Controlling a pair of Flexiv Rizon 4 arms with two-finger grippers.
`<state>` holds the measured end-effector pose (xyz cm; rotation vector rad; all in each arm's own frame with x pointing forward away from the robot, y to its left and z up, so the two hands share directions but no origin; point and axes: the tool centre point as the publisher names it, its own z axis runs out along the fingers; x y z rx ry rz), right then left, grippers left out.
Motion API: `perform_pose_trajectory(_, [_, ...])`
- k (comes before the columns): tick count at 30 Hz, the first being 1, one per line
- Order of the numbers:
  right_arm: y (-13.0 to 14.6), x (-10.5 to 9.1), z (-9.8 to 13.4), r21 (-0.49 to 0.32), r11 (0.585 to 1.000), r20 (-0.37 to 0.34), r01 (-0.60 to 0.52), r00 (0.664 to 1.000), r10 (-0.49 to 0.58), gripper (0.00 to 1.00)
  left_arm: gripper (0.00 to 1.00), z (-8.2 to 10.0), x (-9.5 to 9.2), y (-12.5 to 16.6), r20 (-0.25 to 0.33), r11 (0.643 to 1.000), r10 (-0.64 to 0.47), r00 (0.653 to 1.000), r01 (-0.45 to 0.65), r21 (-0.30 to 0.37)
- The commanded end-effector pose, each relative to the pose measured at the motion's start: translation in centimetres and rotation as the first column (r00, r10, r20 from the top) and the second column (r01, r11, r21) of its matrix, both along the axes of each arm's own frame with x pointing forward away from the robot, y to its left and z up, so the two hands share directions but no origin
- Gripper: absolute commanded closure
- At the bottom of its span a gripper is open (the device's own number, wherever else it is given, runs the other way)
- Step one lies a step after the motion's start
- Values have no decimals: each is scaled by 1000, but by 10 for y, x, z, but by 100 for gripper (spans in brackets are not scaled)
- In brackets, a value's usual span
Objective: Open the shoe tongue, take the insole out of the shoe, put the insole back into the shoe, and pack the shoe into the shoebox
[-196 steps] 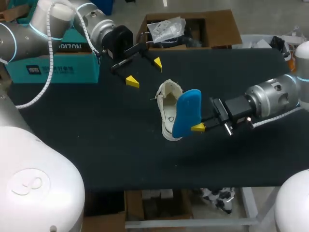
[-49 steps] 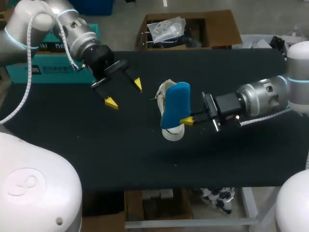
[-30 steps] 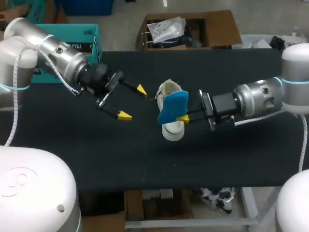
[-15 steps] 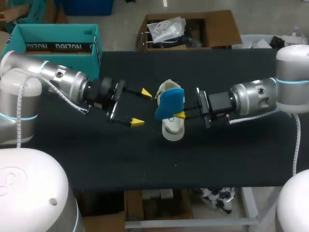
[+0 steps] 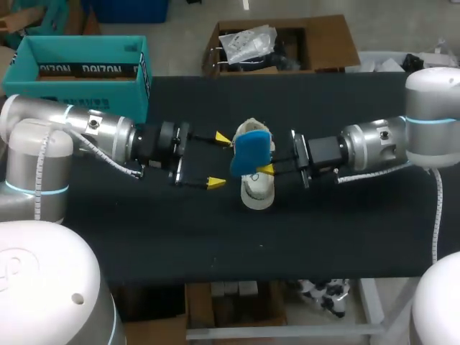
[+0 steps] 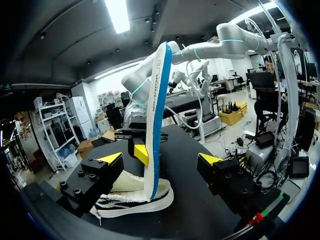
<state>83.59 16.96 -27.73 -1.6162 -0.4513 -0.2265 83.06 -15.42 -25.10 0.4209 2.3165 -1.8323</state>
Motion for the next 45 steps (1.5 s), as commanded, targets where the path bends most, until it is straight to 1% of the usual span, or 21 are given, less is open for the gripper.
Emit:
perform_pose_trajectory(1, [6, 2, -2, -18, 999, -1, 26, 1000, -26, 100, 0, -9, 10, -14, 0, 1000, 1, 1000, -1, 6])
perform_pose_trajectory(2, [6, 4, -4, -32, 998, -6, 45, 999, -46, 100, 0, -11, 14, -16, 0, 1000, 12, 1000, -12, 23])
perform_pose_trajectory(6, [7, 8, -6, -57, 995, -9, 80, 997, -81, 100, 0, -17, 21, -17, -5, 999, 15, 1000, -15, 35])
perform_pose_trajectory(7, [7, 8, -7, -59, 994, -6, 87, 996, -88, 100, 0, -20, 24, -18, -3, 998, 22, 1000, -22, 55])
perform_pose_trajectory(9, [7, 9, -9, -52, 995, 0, 90, 996, -90, 100, 15, -24, 29, -20, -5, 998, 23, 1000, -23, 57])
perform_pose_trajectory(11, [5, 9, -10, -48, 994, 4, 94, 996, -94, 100, 36, -26, 33, -22, -8, 998, 24, 1000, -23, 64])
perform_pose_trajectory(13, [4, 9, -11, -42, 994, 10, 100, 995, -100, 100, 41, -29, 35, -24, -7, 997, 25, 1000, -24, 77])
perform_pose_trajectory(14, [4, 9, -10, -40, 994, 12, 100, 995, -100, 100, 51, -29, 36, -24, -7, 997, 24, 1000, -24, 77])
perform_pose_trajectory(15, [4, 9, -10, -41, 994, 13, 104, 995, -103, 100, 55, -30, 38, -25, -8, 997, 23, 1000, -22, 78])
perform_pose_trajectory(21, [0, 8, -12, -36, 993, 14, 116, 993, -116, 100, 64, -32, 39, -28, -16, 997, 10, 1000, -8, 76])
perform_pose_trajectory(22, [-1, 8, -12, -34, 993, 14, 117, 993, -117, 100, 69, -33, 40, -28, -17, 997, 6, 1000, -5, 77])
perform_pose_trajectory(24, [-2, 9, -13, -32, 992, 12, 119, 993, -119, 100, 88, -34, 39, -30, -14, 996, 2, 1000, -1, 86])
perform_pose_trajectory(25, [-2, 9, -13, -30, 992, 11, 119, 993, -119, 100, 100, -34, 39, -31, -13, 996, -1, 1000, 2, 88])
perform_pose_trajectory(31, [-2, 12, -13, -29, 994, 11, 110, 994, -110, 100, 100, -37, 39, -35, 38, 993, -29, 999, 24, 113])
perform_pose_trajectory(33, [-1, 12, -11, -40, 993, 9, 110, 994, -110, 57, 100, -37, 39, -35, 59, 993, -33, 998, 27, 111])
perform_pose_trajectory(34, [0, 11, -10, -56, 992, 3, 117, 993, -117, 49, 100, -36, 40, -36, 74, 993, -39, 997, 30, 111])
perform_pose_trajectory(35, [1, 10, -9, -72, 989, 0, 127, 992, -127, 37, 100, -36, 41, -36, 85, 993, -40, 996, 31, 112])
perform_pose_trajectory(37, [1, 7, -6, -92, 986, -2, 142, 990, -143, 29, 100, -35, 43, -37, 107, 992, -52, 993, 39, 122])
perform_pose_trajectory(41, [0, 1, -6, -117, 977, -5, 179, 984, -181, 28, 100, -33, 47, -37, 163, 987, -113, 980, 92, 130])
perform_pose_trajectory(44, [-2, -1, -7, -121, 973, -13, 195, 980, -198, 39, 100, -32, 50, -38, 201, 979, -165, 966, 136, 151])
perform_pose_trajectory(45, [-3, -1, -8, -121, 973, -13, 197, 980, -200, 41, 100, -33, 55, -37, 215, 976, -178, 960, 143, 167])
